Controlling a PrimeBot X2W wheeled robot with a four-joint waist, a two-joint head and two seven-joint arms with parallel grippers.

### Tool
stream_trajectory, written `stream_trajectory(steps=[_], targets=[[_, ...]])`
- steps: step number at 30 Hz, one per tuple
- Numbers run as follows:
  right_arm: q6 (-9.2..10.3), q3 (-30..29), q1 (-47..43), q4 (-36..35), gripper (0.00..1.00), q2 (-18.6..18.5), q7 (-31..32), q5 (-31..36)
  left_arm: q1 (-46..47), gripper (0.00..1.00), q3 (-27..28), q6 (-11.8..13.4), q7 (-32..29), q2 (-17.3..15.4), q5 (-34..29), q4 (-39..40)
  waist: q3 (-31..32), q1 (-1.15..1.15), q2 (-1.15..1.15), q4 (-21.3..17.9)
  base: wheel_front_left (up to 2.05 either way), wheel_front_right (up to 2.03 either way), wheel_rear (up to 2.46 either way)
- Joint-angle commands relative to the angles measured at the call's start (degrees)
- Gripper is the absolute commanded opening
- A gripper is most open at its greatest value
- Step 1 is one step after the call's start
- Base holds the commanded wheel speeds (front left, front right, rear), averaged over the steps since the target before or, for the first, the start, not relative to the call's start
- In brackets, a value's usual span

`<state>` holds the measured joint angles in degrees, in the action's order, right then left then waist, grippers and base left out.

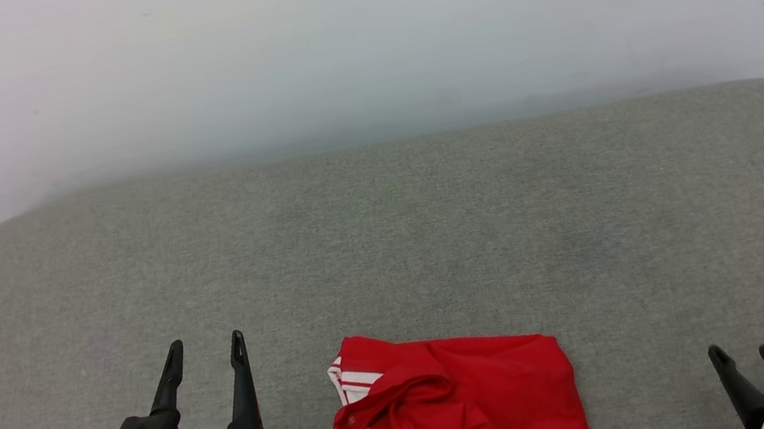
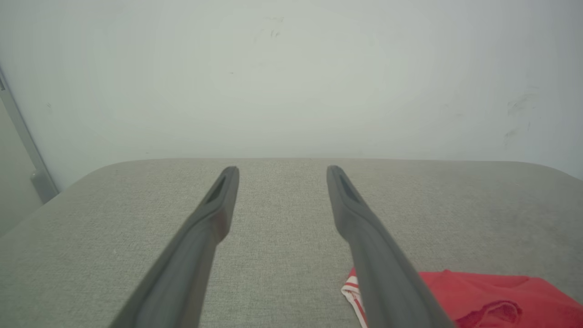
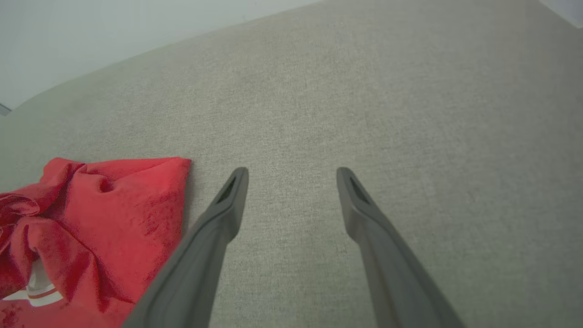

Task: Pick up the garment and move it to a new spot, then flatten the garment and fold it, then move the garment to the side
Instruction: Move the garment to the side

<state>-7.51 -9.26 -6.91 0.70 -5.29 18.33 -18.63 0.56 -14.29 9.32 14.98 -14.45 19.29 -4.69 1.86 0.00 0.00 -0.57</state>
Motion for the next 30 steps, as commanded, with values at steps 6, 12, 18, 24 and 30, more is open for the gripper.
stream_trajectory(steps=[6,12,18,24,30], targets=[[0.03,2.71,1.46,5.48,1.00,-1.87,10.26,-7.93,1.78,1.00,0.46,-1.08,0.26,1.44,-1.34,0.81,-2.29,0.00,0.00,2.98,0.00,0.00,0.00],[0.03,7.58,4.40,8.22,1.00,-2.42,15.91,-15.16,3.46,1.00,1.18,-2.41,0.25,3.22,-1.85,0.98,-5.56,0.00,0.00,5.82,0.00,0.00,0.00],[0.04,12.02,7.62,11.17,1.00,-1.71,17.78,-21.44,4.69,1.00,2.47,-3.87,0.25,4.19,-3.05,0.37,-8.23,0.00,0.00,7.62,0.00,0.00,0.00],[0.09,13.90,8.42,16.91,1.00,-1.40,21.08,-25.59,5.39,1.00,3.54,-4.97,0.26,4.99,-4.31,-0.07,-9.62,0.00,0.00,8.62,0.00,0.00,0.00],[0.08,15.99,10.42,16.78,0.00,-2.56,19.70,-26.80,5.26,1.00,4.59,-5.75,0.26,5.34,-5.38,-0.72,-9.35,0.00,0.00,8.49,0.00,0.00,0.00]])
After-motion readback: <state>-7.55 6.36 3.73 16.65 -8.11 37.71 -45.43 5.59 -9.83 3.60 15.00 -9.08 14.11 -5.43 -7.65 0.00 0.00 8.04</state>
